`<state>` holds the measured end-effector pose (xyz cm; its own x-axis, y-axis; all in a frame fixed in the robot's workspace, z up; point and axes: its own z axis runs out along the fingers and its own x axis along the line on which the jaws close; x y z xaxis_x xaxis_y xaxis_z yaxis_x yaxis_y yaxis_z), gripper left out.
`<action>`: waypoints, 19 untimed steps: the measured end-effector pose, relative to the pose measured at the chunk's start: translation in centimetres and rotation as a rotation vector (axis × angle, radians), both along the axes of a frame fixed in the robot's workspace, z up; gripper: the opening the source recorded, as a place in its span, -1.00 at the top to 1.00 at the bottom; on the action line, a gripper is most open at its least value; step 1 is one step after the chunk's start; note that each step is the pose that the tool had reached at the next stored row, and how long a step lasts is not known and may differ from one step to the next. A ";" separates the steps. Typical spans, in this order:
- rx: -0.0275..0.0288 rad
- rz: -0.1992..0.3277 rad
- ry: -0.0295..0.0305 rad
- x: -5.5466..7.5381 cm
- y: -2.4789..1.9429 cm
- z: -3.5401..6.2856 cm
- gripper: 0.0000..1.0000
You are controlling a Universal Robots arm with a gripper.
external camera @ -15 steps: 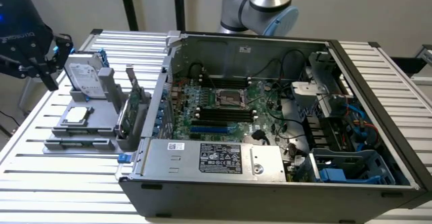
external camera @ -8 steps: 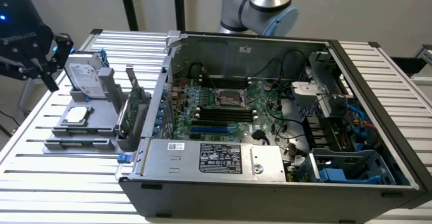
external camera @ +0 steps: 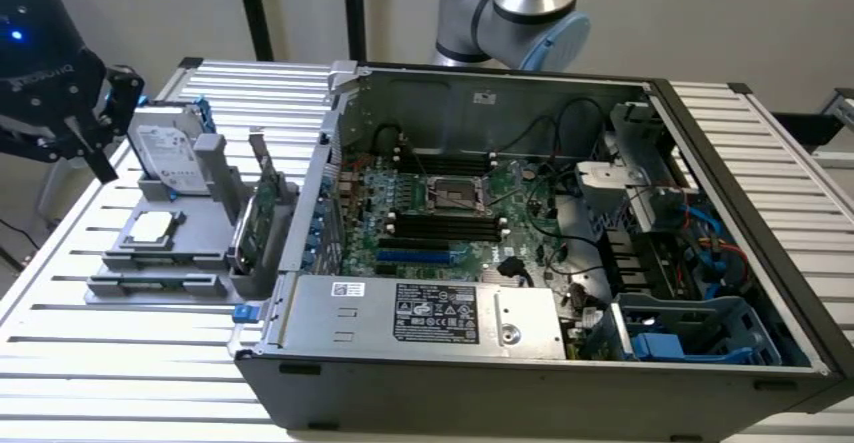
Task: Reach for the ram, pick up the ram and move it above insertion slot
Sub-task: 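Pick up the ram and move it above insertion slot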
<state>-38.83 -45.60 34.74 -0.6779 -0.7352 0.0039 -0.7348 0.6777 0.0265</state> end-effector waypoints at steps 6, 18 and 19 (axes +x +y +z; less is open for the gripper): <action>-0.0001 0.108 0.0001 0.0 0.00 -0.21 0.79; 0.0000 0.326 0.0000 0.0 0.00 -0.63 0.79; 0.0000 0.344 0.0000 0.0 0.00 -0.66 0.79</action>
<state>-38.82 -45.60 34.08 -0.3898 -0.9209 0.0039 -0.9205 0.3898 0.0265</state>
